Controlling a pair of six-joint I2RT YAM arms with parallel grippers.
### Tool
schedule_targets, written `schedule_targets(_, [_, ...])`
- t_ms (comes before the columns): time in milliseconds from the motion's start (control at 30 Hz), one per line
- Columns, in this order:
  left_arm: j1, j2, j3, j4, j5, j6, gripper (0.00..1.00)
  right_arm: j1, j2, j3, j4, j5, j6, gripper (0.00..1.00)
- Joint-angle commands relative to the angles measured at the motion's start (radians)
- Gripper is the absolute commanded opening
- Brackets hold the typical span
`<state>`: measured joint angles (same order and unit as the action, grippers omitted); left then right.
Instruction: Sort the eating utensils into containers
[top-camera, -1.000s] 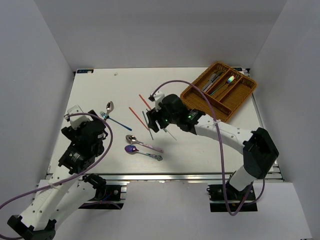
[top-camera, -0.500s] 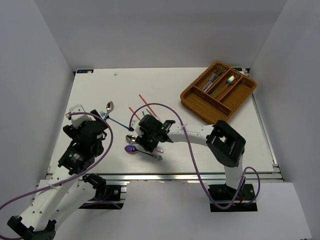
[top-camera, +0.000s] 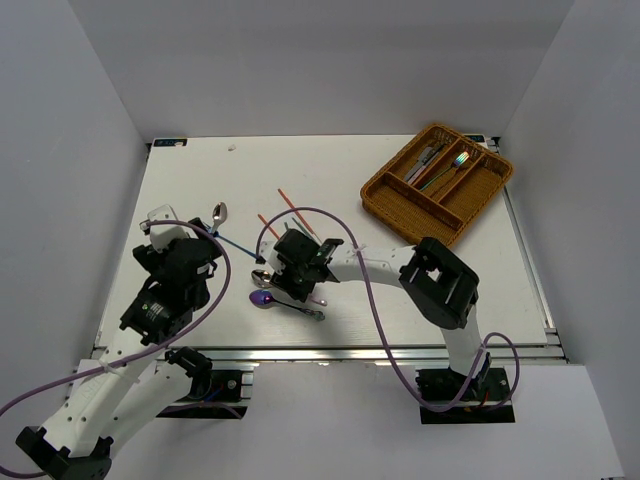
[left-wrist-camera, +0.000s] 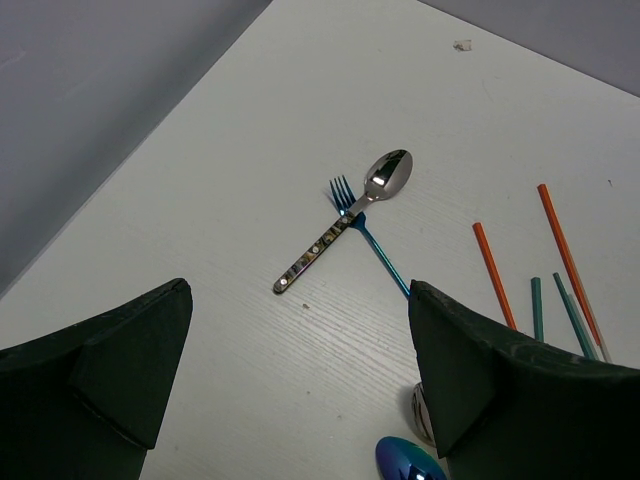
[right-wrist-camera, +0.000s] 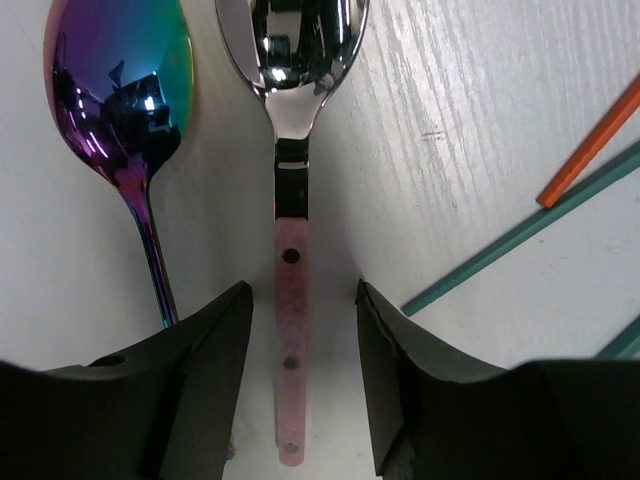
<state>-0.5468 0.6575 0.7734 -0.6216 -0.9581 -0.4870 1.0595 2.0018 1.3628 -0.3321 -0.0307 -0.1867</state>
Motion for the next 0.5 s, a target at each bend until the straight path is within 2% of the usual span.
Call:
schedule_targets(0, [0.004, -0.004, -0.006, 0.008, 0.01, 0.01, 0.98, -0.003, 0.026, 0.038, 0.015, 0.0, -0.023, 0.5])
schedule_targets(33, [0.004, -0.004, -0.008, 0.008, 0.01, 0.01, 0.98, -0.001, 0.031, 0.038, 0.015, 0.0, -0.025, 0.41])
schedule_targets(100, [0.004, -0.007, -0.008, 0.008, 0.01, 0.01, 0.98, -0.001, 0.028, 0.03, 0.022, 0.009, -0.02, 0.32])
schedule_targets(167, [0.004, -0.009, -0.008, 0.008, 0.01, 0.01, 0.98, -0.003, 0.006, 0.021, 0.041, 0.025, -0.013, 0.26])
schedule_targets(267, [0.004, -0.006, -0.006, 0.01, 0.013, 0.011, 0.98, -0.001, -0.034, 0.012, 0.082, 0.066, -0.004, 0.12])
schedule_targets(400, [0.004, -0.006, -0.008, 0.006, 0.012, 0.011, 0.98, -0.001, -0.067, 0.038, 0.085, 0.075, -0.008, 0.02])
schedule_targets(467, [0.004, -0.007, -0.008, 0.005, 0.012, 0.011, 0.98, -0.004, -0.09, 0.048, 0.087, 0.068, -0.005, 0.0])
